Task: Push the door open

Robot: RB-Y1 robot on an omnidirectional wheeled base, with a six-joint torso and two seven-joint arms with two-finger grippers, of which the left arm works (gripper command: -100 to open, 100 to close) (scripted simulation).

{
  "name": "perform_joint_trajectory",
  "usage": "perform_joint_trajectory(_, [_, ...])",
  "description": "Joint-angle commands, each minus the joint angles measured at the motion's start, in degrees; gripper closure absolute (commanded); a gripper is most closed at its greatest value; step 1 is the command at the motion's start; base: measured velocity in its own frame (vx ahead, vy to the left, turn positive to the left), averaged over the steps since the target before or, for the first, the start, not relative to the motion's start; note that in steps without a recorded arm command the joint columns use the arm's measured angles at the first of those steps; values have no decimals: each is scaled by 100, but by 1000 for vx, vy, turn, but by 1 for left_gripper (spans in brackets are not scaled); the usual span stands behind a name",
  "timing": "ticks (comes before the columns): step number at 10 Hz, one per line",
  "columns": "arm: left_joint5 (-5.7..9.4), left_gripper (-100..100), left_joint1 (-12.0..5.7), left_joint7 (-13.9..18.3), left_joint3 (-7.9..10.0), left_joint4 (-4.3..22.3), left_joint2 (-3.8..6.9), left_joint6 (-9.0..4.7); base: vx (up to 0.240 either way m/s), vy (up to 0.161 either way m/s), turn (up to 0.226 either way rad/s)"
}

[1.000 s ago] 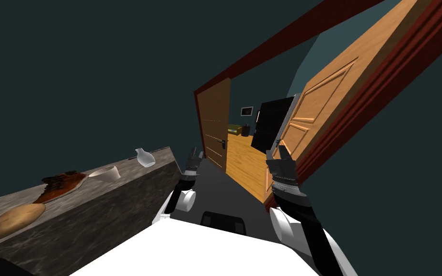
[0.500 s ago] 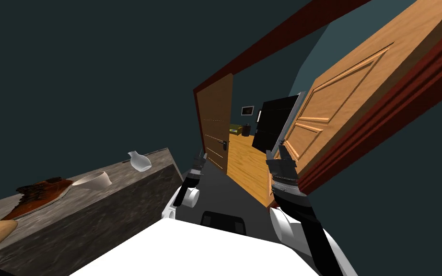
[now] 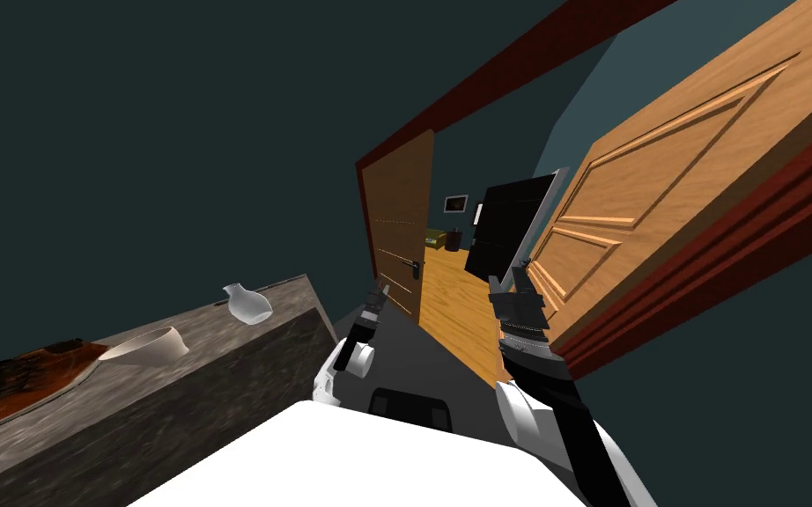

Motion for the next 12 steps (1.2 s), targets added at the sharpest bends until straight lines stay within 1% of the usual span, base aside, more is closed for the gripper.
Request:
perform_joint_trajectory(1, [-47,-100,-154,67,-56,274,33,16,93,59,-5])
perform_joint_trajectory(5, [-194,-100,-543,181,-238,935,28,69,99,76,-3])
perform_joint_trajectory(11, [-412,-100,-1120,350,-507,1905,-23,149,100,74,-3])
perform_joint_trajectory(12, [-412,-100,-1120,350,-507,1914,-23,149,64,38,-3])
